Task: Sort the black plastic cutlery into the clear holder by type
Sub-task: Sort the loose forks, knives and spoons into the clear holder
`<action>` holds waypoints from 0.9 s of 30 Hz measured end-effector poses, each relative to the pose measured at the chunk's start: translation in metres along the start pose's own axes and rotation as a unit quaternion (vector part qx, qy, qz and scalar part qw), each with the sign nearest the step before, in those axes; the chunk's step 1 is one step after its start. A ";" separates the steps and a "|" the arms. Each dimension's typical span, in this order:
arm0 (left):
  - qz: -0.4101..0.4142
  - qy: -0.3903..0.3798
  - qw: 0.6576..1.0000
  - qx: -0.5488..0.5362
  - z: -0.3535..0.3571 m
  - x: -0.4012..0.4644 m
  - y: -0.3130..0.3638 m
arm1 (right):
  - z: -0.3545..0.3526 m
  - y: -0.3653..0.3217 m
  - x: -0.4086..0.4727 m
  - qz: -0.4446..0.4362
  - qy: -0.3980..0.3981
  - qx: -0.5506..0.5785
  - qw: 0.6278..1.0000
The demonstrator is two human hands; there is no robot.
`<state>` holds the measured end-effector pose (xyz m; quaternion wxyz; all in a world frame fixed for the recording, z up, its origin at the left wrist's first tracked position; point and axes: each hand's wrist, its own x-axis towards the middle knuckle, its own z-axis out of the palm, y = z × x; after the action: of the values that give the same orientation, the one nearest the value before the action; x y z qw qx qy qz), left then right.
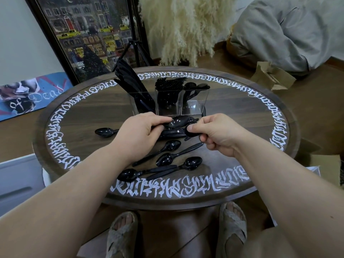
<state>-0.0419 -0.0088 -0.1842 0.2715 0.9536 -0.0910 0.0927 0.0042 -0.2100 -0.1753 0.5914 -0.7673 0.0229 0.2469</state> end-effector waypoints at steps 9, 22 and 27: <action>-0.031 -0.057 0.996 -0.053 0.000 -0.003 -0.001 | 0.002 0.002 0.002 0.003 0.004 0.007 1.000; -0.043 -0.060 0.993 -0.094 0.005 -0.003 0.005 | 0.008 -0.002 0.002 -0.008 0.002 0.058 0.998; -0.052 -0.055 0.996 -0.056 0.004 -0.001 0.001 | 0.010 -0.006 0.003 -0.016 0.034 0.118 0.992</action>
<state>-0.0421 -0.0117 -0.1874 0.3237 0.9440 -0.0612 0.0203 0.0054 -0.1980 -0.1731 0.6807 -0.7002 0.0596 0.2069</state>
